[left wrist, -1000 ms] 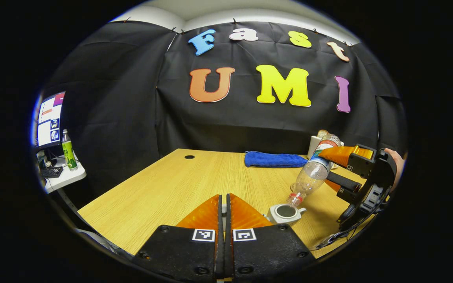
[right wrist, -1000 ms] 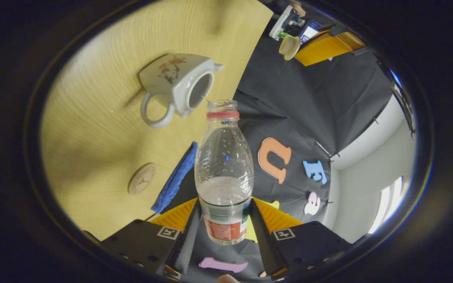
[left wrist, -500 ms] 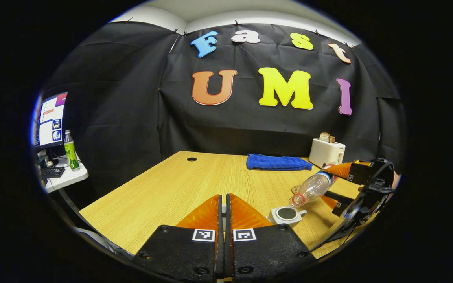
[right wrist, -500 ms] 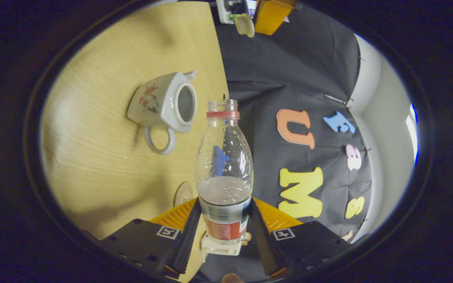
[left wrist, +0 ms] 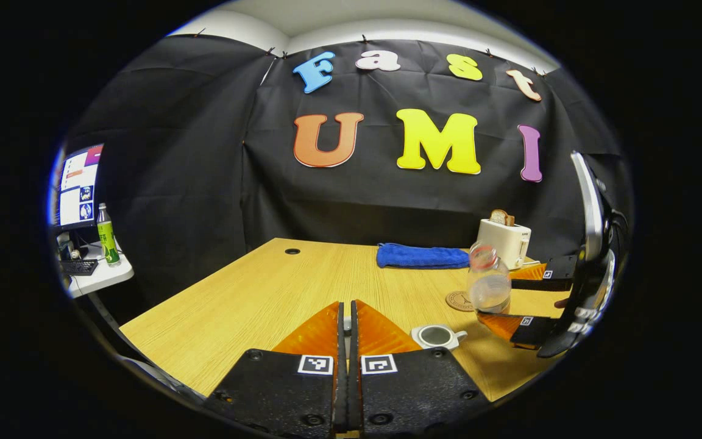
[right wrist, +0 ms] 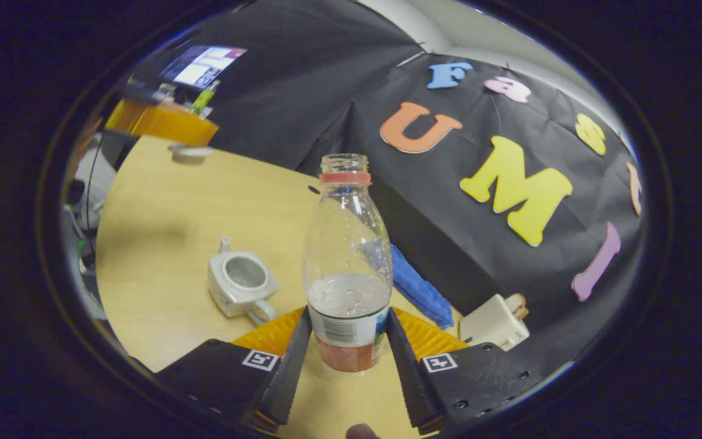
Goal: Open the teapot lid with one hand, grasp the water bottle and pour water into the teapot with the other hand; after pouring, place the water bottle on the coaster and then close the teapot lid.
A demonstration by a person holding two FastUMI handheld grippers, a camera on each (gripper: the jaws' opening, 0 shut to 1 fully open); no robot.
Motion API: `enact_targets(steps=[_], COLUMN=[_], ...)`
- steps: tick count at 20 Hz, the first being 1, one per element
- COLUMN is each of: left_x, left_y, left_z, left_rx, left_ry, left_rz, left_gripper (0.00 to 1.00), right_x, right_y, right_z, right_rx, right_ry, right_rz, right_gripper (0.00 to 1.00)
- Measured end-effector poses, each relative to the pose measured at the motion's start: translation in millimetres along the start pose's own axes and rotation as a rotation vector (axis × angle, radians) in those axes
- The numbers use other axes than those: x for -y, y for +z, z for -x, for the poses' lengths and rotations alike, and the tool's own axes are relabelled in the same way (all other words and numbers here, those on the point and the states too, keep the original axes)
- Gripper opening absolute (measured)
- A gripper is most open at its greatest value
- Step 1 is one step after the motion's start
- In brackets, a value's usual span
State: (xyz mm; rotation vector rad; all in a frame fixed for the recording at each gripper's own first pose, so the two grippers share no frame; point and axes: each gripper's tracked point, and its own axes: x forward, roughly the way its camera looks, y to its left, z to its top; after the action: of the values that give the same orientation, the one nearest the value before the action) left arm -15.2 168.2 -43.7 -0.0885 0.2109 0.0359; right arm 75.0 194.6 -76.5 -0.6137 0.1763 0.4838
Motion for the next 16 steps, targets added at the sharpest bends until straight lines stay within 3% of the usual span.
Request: enact_targets(steps=[3,6,11,16], left_x=[7,16,21,16], left_y=[-1,2,7,6], left_z=[0,0,3,0], left_rx=[0.002,0.011,0.029,0.028], left_ry=[-0.016,-0.026,-0.033,-0.016], left_rz=[-0.01,-0.019,-0.031,-0.036], left_gripper=[0.03,0.03,0.03,0.03], right_x=[19,58,100,104], right_y=[24,41,35,-7], right_z=[2,-5,-40,-90], right_rx=[0.073,0.138,0.183,0.102], right_ry=[0.029,0.005,-0.053,-0.051], right_rz=[-0.252,-0.406,-0.508,-0.598], right_gripper=[0.7,0.7,0.7,0.7])
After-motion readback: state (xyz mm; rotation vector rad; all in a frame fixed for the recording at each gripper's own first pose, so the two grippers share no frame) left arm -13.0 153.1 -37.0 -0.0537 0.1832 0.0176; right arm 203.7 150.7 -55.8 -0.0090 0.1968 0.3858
